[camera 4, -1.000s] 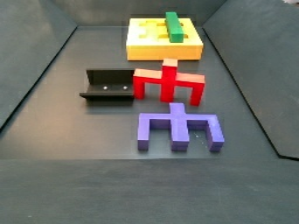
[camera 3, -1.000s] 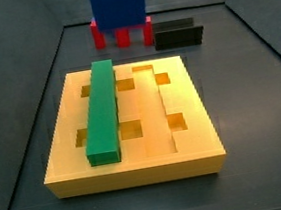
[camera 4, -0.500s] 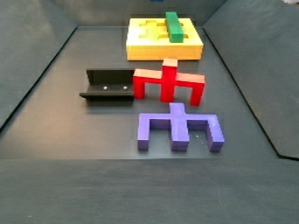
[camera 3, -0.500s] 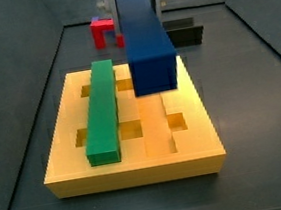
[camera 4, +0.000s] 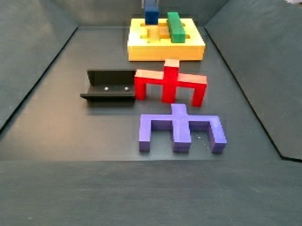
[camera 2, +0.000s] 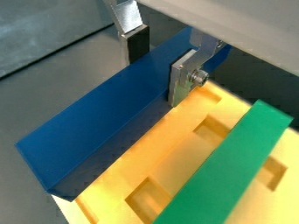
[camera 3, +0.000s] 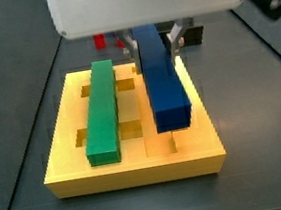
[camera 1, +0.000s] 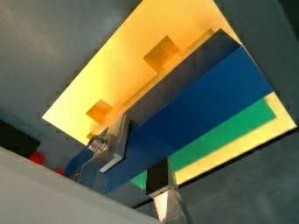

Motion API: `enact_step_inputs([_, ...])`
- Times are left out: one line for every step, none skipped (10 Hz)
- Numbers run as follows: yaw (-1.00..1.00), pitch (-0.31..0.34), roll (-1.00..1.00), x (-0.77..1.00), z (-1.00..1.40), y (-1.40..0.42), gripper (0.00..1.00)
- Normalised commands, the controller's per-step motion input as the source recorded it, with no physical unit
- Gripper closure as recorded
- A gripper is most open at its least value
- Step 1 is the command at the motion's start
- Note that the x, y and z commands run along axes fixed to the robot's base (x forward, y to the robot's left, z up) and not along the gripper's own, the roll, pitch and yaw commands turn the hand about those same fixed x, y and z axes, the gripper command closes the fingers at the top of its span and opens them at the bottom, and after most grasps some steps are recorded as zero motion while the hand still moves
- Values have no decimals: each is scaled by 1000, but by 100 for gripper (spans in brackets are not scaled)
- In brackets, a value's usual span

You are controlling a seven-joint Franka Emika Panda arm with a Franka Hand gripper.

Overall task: Pick up the blue object. Move up. Move to above the board. Insert the blue object.
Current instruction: Insert the blue object.

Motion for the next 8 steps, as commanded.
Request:
enact_step_inputs([-23,0,214,0,-497,11,100])
enact_step_inputs([-17,13,226,0,-446,29,100])
enact_step_inputs([0,14,190,0,-366,11,100])
enact_step_inputs([-23,11,141,29,-289,0,100])
enact_step_inputs([-46,0,63,0,-211,0,100])
enact_step_inputs([-3,0,10,0,-183,0,100])
enact_step_inputs([0,0,0,0,-197,0,100])
enact_step_inputs([0,0,0,0,-206,0,100])
